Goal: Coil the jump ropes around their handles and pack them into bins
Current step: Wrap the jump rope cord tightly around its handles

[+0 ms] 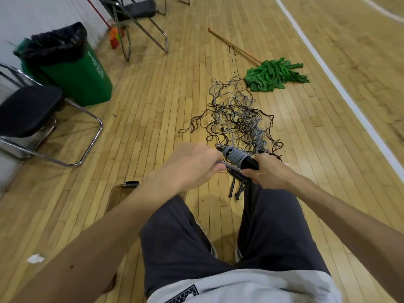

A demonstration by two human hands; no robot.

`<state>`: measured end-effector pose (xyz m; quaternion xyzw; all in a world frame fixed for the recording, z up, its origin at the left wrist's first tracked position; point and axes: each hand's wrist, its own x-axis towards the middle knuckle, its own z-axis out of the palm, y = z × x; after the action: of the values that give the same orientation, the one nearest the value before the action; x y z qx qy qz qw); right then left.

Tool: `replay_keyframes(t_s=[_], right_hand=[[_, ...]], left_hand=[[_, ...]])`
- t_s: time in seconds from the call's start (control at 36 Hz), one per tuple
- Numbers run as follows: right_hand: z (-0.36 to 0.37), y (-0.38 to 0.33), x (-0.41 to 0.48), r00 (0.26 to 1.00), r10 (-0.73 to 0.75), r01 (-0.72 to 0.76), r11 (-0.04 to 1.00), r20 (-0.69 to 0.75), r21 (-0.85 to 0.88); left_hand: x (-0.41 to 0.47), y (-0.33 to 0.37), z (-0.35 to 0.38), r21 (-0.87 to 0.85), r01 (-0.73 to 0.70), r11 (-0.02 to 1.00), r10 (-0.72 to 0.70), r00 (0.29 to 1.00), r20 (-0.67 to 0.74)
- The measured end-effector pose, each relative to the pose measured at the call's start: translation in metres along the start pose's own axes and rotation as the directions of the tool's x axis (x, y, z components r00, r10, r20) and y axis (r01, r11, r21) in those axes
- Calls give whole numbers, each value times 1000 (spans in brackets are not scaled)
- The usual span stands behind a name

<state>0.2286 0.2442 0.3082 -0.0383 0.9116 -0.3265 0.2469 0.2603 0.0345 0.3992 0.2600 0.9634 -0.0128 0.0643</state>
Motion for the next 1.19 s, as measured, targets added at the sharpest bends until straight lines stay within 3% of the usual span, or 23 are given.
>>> replay_keyframes(t_s=[0.19,0.31,0.39,0.5,0.64,0.78,1.03,1.14,1.19], right_hand=[[5,-23,-14,977,-38,30,999,211,42],[5,-39,-29,898,-96,84,995,428,48],[1,-47,-42,816,-107,113,993,568,26],[-3,-55,-59,723,-165,176,983,671,52],[-5,-64,-76,688,-261,275,957,677,89],[-10,-66,-86,685,-324,333,936,653,115],[2,-60,-94,685,-456,364,890,568,276],[4,-60,-95,667,-537,396,843,516,365],[1,-61,-94,677,-576,392,809,459,437]], left_hand=[[11,-5,-43,130,-171,977,167,985,42],[20,-8,-58,109,-220,969,212,974,83],[24,-11,-64,41,-218,975,210,967,147],[27,-15,-63,-204,-210,956,254,941,221],[32,-18,-54,-416,-169,894,301,913,275],[32,-33,-39,-648,-58,759,348,878,329],[24,-46,-6,-774,80,629,342,865,367],[24,-42,6,-842,177,510,340,858,386],[22,-60,35,-832,232,504,288,863,415]])
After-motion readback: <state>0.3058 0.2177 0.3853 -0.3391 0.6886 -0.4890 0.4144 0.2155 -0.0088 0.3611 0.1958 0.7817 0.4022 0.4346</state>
